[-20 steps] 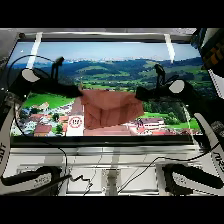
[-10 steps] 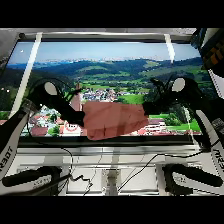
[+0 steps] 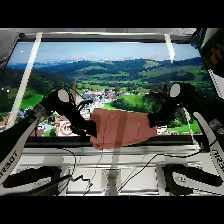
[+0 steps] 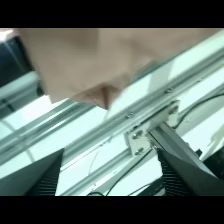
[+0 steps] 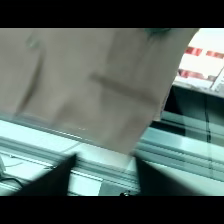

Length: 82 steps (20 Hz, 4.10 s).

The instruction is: Fold the clothes and pants, and hang the long-sleeved shirts on hangers.

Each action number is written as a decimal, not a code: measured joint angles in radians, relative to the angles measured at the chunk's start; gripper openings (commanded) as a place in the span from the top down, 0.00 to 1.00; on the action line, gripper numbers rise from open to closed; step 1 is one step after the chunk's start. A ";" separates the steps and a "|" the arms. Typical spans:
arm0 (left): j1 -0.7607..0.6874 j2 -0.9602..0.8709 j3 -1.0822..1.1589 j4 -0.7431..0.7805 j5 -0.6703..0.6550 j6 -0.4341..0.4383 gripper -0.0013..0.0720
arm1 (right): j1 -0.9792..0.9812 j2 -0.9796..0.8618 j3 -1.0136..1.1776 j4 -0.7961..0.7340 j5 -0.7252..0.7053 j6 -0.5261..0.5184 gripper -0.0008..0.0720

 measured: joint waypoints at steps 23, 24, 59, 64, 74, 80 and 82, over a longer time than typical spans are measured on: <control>0.277 0.078 0.259 0.509 0.324 -0.023 0.97 | -0.717 0.000 -0.199 0.406 -0.167 -0.733 0.23; 0.286 0.089 0.266 0.518 0.372 -0.023 0.97 | -0.725 0.000 -0.247 0.436 -0.191 -0.751 0.23; 0.307 0.068 0.283 0.523 0.537 -0.031 0.97 | -0.725 0.139 0.237 0.636 -0.687 -0.306 0.97; 0.307 0.068 0.283 0.523 0.537 -0.031 0.97 | -1.095 0.144 0.276 0.467 -0.689 -0.059 0.97; 0.307 0.068 0.283 0.523 0.537 -0.031 0.97 | -1.472 0.145 0.227 -0.003 -0.293 0.113 0.97; 0.307 0.068 0.283 0.523 0.537 -0.031 0.97 | -1.498 0.145 0.223 -0.175 -0.249 0.171 0.00; 0.307 0.068 0.283 0.523 0.537 -0.031 0.97 | -1.500 0.145 0.223 -0.192 -0.265 0.183 0.03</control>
